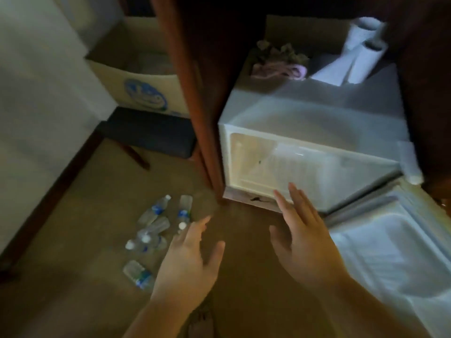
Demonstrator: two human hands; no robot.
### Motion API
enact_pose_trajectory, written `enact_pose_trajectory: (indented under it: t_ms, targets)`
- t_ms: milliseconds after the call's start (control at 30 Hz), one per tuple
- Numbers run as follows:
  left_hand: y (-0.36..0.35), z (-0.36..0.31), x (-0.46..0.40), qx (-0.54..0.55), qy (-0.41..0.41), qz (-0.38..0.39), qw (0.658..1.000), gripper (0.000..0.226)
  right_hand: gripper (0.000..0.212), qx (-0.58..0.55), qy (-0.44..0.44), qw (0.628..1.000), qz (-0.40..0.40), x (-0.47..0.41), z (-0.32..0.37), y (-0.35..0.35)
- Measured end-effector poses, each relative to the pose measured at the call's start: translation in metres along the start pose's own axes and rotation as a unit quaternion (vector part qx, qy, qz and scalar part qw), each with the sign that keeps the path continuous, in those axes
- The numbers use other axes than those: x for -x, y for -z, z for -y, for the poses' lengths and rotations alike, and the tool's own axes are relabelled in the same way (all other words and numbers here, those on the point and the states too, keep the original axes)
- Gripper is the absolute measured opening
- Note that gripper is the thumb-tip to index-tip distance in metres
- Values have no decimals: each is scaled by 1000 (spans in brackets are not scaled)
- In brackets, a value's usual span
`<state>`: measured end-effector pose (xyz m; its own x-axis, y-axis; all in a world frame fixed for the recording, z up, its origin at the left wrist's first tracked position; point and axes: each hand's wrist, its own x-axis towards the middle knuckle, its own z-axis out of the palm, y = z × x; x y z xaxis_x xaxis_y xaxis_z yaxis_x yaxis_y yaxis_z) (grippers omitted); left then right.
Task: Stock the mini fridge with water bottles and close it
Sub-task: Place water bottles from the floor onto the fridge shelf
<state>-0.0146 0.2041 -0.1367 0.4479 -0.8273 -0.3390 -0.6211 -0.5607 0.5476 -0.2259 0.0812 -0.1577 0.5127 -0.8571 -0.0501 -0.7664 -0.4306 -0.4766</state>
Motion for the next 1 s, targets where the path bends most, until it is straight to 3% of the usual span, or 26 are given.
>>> enact_pose_trajectory:
  t_ms: [267,467,700,1000]
  targets:
    - [33,108,42,56,170,-112,977,41,65,-3,110,983,148,-39,103,-59]
    - [26,160,24,108,266,-138,948,30,59,20,172,959,224,-73,131,-122]
    - [-9,215,-15,112,305,-150,934,39,57,64,195,930,304,-95,137,-223]
    - [-62,326,-130,-4,246,-106,963,50,68,119,187,922,319,-139,90,-371]
